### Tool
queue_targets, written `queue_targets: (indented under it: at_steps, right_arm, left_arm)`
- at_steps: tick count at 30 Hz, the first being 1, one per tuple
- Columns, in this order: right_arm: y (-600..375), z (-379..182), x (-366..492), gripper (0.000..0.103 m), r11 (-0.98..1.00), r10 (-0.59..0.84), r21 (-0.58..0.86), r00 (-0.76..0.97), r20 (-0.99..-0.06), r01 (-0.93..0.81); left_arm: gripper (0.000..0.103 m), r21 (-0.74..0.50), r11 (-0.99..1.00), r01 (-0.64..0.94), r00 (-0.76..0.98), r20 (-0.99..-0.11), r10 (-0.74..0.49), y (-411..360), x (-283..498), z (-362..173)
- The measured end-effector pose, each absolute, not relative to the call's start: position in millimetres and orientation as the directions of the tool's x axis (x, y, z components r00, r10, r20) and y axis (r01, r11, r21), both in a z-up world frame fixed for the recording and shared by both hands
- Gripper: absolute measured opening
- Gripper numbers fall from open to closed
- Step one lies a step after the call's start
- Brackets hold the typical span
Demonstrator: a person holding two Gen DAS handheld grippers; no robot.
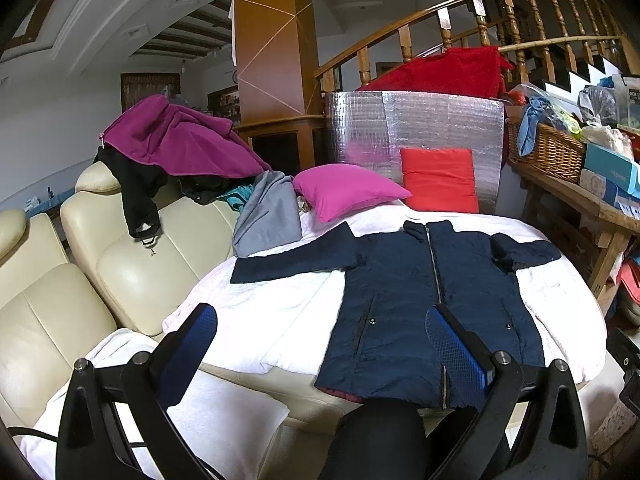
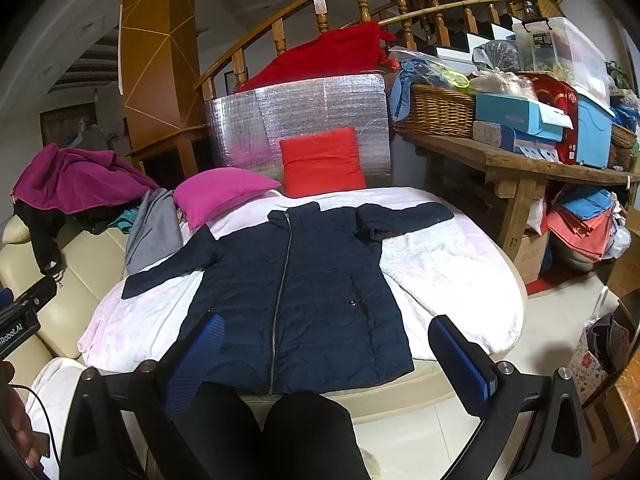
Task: Fold large clothes
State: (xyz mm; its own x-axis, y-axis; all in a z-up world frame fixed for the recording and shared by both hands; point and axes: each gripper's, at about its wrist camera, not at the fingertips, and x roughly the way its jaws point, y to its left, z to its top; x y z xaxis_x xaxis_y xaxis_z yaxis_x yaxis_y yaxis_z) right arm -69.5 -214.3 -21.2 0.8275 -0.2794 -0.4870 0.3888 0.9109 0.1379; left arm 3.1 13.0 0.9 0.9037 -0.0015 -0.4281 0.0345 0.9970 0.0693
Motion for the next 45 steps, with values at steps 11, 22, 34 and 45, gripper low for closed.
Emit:
queue_targets:
  at_steps: [11,22,34,45]
  right_arm:
    - [-211,-14,-61,0.103,0.914,-0.284,0.124,0.828,-0.484,0.386]
    - [-209,-12,-42,0.103,0.925,-0.276,0.097,0.824,-0.495,0.368]
    - [-224,-17,-15,0.103,0.925,-0.255,0.122,0.826,-0.502,0.360]
    - [-239,-24,-1,0.103,0.918,-0.255,0.135,0.817,-0.516,0.372]
  left_arm:
    - [0.103,0.061,0.998,0.033,0.901,-0.435,-0.003,17,10,-1]
    - [0.103,0.060,0.998,0.026,0.898,-0.441,0.003,15,23,0]
    - [0.103,0.102,0.995,0.023,0.883,-0.469,0.027,-1,44,-4]
    - [0.103,0.121,0.992,0.028,0.871,-0.490,0.035,-13,58,-8]
